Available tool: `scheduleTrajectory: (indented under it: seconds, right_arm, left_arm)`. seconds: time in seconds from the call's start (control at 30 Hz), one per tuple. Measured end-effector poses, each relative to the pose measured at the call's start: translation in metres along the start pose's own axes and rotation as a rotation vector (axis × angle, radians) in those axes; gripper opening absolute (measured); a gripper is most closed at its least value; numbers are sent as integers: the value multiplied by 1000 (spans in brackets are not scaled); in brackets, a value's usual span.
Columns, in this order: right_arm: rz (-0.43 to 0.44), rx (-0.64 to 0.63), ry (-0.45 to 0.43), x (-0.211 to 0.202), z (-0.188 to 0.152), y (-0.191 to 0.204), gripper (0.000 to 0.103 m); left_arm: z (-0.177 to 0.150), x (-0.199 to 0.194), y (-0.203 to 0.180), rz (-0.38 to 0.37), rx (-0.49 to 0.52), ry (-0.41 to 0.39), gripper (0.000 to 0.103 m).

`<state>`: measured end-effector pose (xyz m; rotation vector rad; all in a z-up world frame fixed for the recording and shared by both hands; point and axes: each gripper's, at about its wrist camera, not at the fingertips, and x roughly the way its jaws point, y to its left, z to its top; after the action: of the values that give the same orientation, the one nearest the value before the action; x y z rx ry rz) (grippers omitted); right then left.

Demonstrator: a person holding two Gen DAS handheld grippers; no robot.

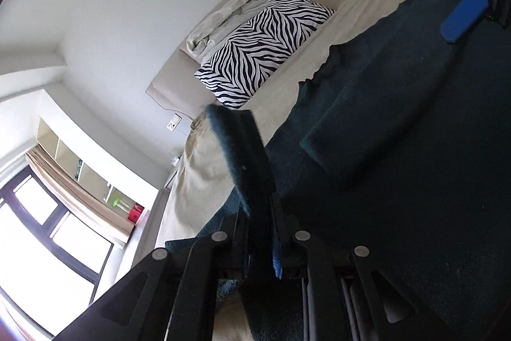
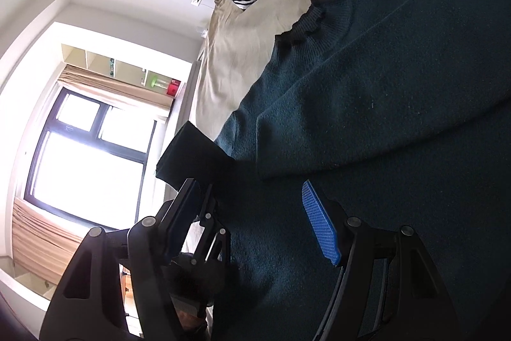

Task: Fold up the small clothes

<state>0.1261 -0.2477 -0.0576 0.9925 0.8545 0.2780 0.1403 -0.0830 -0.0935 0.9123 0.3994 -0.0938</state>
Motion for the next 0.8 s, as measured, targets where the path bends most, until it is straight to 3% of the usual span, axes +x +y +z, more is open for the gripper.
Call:
scheduleTrajectory:
  seconds: [0.13, 0.27, 0.47, 0.67, 0.7, 0.77, 0.8]
  right_arm:
    - [13, 77, 21, -6, 6, -22, 66]
    - [34, 111, 62, 8, 7, -30, 66]
    - [88, 155, 159, 62, 10, -21, 66]
    - [196, 226, 242, 119, 17, -8, 64]
    - [201, 226, 245, 125, 18, -6, 60]
    - [182, 194, 260, 136, 22, 1, 31]
    - [159, 171, 263, 139, 25, 5, 26]
  left_arm:
    - [1, -9, -12, -4, 51, -29, 16]
    - [-1, -11, -6, -17, 10, -29, 16]
    - [0, -17, 12, -7, -89, -57, 16]
    - [4, -20, 12, -5, -104, -89, 16]
    - [5, -20, 12, -3, -104, -95, 16]
    - [6, -20, 13, 2, -111, -107, 19]
    - [6, -21, 15, 5, -119, -114, 32]
